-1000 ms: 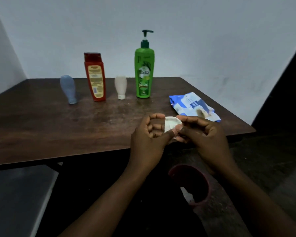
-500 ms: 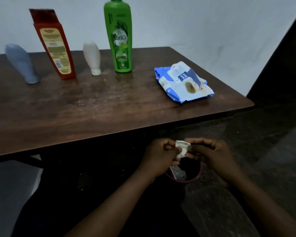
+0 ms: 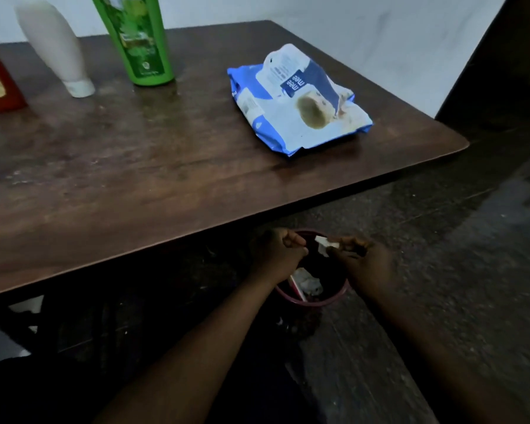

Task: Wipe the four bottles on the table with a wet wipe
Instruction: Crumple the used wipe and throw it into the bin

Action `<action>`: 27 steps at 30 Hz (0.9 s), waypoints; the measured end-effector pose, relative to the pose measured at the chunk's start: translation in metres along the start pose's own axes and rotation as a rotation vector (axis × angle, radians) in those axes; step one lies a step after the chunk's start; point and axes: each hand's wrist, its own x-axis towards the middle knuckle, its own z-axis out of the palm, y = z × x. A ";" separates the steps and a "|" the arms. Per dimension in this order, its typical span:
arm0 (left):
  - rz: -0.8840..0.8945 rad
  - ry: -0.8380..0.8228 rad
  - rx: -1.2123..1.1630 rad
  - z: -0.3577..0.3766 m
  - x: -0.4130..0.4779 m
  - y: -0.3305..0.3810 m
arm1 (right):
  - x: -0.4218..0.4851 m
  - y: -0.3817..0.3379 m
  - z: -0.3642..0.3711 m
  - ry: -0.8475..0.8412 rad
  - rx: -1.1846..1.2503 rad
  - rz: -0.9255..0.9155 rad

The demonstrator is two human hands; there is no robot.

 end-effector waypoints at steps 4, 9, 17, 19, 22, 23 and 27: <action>-0.015 -0.003 0.040 0.008 0.020 -0.008 | 0.025 0.035 0.010 -0.101 -0.183 0.054; -0.052 -0.002 0.054 0.012 0.026 -0.021 | 0.024 0.050 0.011 -0.053 -0.273 0.068; -0.033 -0.002 0.051 0.008 0.022 -0.023 | 0.018 0.039 0.007 -0.090 -0.217 0.079; -0.019 0.004 0.057 0.005 0.018 -0.021 | 0.016 0.028 0.008 -0.103 -0.193 0.063; -0.007 0.017 0.067 0.000 0.010 -0.016 | 0.011 0.004 0.008 -0.122 -0.214 0.025; -0.002 0.025 0.070 -0.002 0.008 -0.014 | 0.009 -0.004 0.008 -0.138 -0.223 0.023; 0.032 0.039 0.081 -0.015 -0.010 -0.003 | -0.005 -0.035 0.004 -0.200 -0.204 0.006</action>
